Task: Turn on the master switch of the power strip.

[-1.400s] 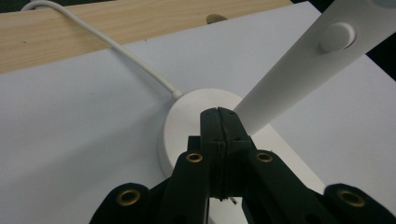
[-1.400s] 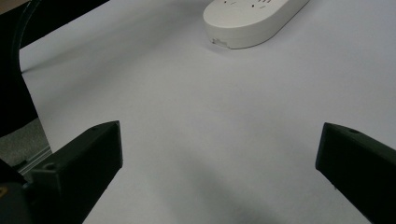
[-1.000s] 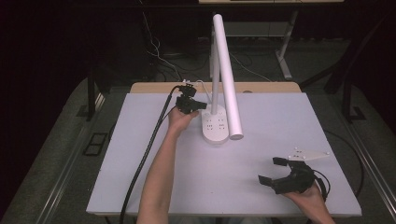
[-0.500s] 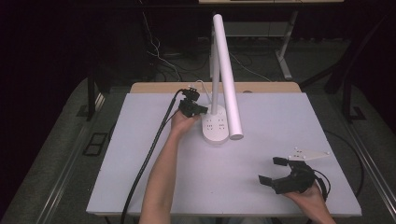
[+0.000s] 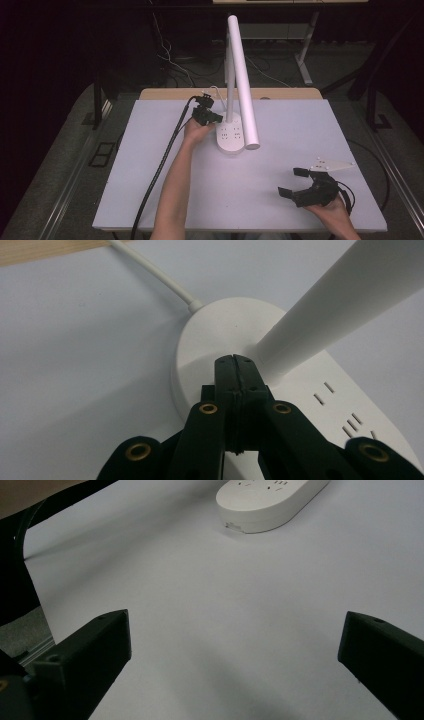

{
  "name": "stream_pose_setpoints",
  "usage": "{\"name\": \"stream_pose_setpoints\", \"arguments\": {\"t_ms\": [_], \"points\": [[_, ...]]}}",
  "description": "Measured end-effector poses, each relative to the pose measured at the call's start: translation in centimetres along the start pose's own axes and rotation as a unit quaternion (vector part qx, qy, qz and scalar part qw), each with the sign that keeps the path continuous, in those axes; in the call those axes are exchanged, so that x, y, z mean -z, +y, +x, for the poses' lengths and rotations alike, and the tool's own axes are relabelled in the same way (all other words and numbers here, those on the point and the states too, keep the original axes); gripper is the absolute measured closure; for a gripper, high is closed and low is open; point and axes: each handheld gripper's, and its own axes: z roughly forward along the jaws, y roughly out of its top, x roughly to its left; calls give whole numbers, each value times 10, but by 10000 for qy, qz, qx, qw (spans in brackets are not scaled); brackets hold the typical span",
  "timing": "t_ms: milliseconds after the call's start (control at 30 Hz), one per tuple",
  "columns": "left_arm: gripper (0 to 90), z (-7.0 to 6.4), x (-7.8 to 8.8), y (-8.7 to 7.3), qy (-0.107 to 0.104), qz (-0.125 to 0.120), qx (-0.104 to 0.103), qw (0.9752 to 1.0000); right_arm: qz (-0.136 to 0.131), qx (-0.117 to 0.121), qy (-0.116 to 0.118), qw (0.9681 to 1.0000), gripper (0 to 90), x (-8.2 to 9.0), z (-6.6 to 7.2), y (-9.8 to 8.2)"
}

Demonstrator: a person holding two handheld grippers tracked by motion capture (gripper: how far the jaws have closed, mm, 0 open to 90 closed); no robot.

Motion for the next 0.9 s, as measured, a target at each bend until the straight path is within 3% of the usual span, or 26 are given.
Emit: {"name": "stream_pose_setpoints", "arguments": {"t_ms": [133,433,667,733,900], "points": [[900,-3,-2,2,65,7,85,9999,15,-12,8,10000,0,0,0,0],[900,-8,-2,4,226,174,-86,9996,-38,-6,-7,10000,0,2,0,0],[900,-5,-3,2,162,119,15,9998,-41,-23,-13,10000,0,2,-1,0],[900,-4,-4,0,92,5,139,9999,-41,-18,-13,10000,0,3,0,0],[900,-4,-3,0,108,24,75,9999,-35,-10,-16,10000,0,2,-1,0]]}}
